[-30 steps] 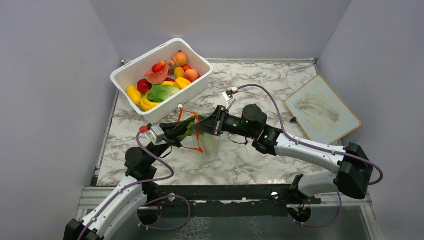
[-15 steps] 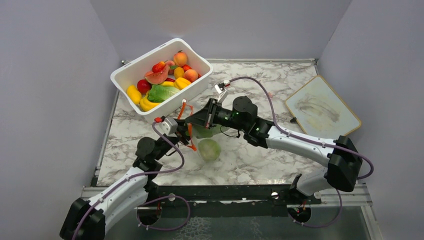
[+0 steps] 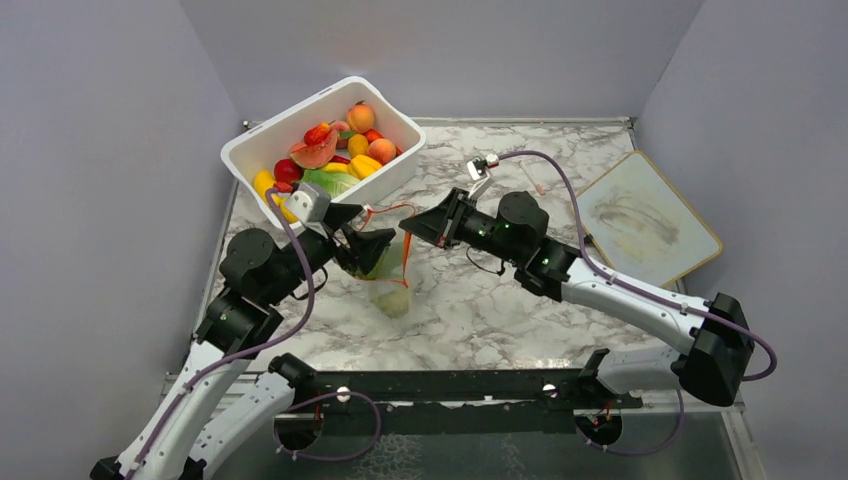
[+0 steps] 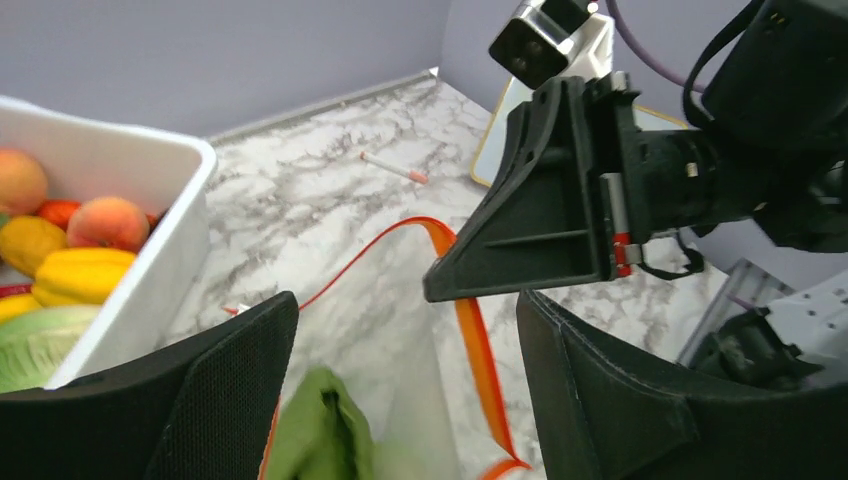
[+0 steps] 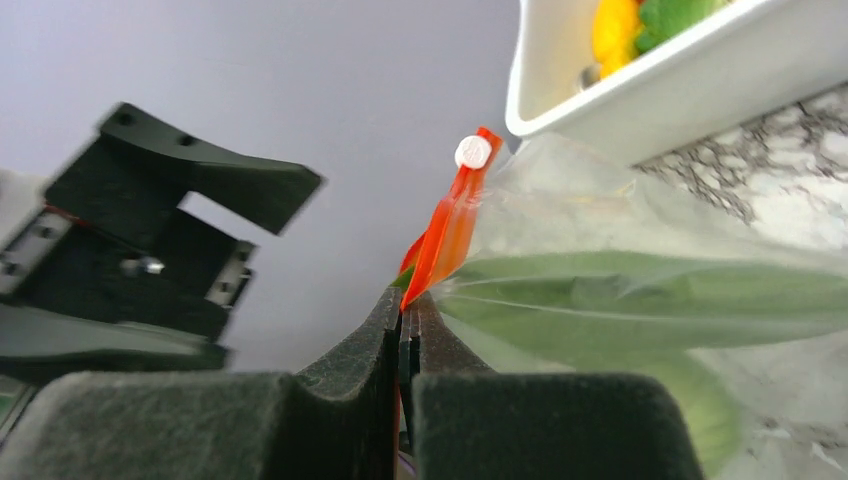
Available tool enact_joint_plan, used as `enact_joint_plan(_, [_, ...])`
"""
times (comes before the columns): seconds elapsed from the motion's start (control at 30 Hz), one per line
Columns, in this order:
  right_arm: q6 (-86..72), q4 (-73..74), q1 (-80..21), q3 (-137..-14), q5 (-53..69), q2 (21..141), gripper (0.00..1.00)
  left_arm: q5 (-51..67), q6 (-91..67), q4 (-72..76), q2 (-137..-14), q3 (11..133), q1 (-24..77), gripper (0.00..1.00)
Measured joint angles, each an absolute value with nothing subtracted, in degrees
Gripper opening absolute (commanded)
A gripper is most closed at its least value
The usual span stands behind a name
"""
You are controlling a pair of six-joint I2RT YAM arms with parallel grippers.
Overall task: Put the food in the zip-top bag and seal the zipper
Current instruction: Place the fake vegetable in the zipper food storage bag.
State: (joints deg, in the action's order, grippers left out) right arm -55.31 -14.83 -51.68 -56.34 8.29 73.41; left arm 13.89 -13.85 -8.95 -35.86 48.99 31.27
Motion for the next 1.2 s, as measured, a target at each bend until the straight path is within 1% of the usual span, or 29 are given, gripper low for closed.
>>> enact_joint_plan(0.13, [-55.3,-13.4,-51.5,-54.4,7.8,73.4,0.01,13.2,-19.2,-17.6,-35.2,54.6,31.3,0.73])
enact_joint_plan(0.27, [-55.3,-13.3,-51.0,-54.1,7.0,73.3,0.01,11.3,-24.0,-23.7,-34.5,57.3,31.3,0.57])
enact_joint_plan(0.37, [-55.3,-13.3,-50.5,-54.0,6.6,72.9,0.01,8.8,-26.6,-28.0,-34.3,57.2,31.3,0.52])
enact_joint_plan(0.5, [-55.3,-13.3,-50.5,-53.9,6.5,72.0,0.01,4.6,-30.1,-33.0,-35.7,55.4,31.3,0.50])
enact_joint_plan(0.57, [-55.2,-13.3,-50.5,-53.9,6.5,71.6,0.01,3.4,-31.4,-34.7,-37.3,54.3,31.3,0.46])
enact_joint_plan(0.7, [-55.2,-13.3,-50.5,-53.9,6.7,71.4,0.01,1.6,-33.1,-37.1,-41.1,53.5,31.3,0.46])
enact_joint_plan(0.9, [-54.8,-14.7,-50.5,-51.3,9.7,71.3,0.01,-1.8,-31.9,-37.9,-43.2,56.0,31.3,0.53])
enact_joint_plan(1.07, [-53.6,-15.5,-50.5,-49.4,12.6,71.0,0.01,-4.1,-29.5,-37.6,-43.5,56.7,31.3,0.50])
enact_joint_plan(1.2, [-53.4,-16.5,-50.5,-49.3,13.8,70.7,0.01,-4.0,-27.0,-36.2,-44.0,55.5,31.3,0.51])
